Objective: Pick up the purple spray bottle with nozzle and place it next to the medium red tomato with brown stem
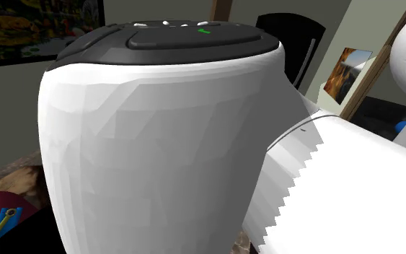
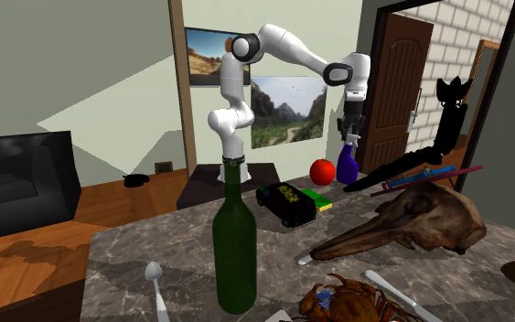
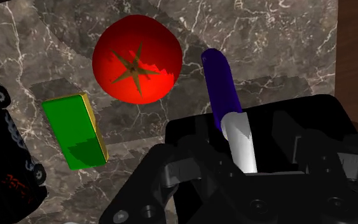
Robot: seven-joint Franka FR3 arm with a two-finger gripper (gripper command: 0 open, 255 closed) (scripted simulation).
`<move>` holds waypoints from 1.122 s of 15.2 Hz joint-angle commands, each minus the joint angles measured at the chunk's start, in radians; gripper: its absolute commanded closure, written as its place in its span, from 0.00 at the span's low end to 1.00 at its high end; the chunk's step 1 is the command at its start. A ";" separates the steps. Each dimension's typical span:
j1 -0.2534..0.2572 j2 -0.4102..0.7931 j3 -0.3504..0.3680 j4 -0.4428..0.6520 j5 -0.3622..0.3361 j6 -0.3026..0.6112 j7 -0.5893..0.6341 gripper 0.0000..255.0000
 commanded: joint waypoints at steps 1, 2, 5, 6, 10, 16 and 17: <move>0.000 0.000 0.000 0.000 0.000 0.000 0.000 0.00; 0.000 0.000 0.000 0.000 0.000 0.000 0.000 0.00; 0.000 0.000 0.000 0.000 0.000 0.000 0.000 0.00; -0.002 -0.012 -0.001 0.022 0.008 -0.032 -0.006 0.00; -0.006 -0.039 -0.003 0.090 0.023 -0.123 -0.017 0.00; -0.006 -0.039 -0.003 0.090 0.023 -0.123 -0.017 0.00; -0.006 -0.039 -0.003 0.090 0.023 -0.123 -0.017 0.00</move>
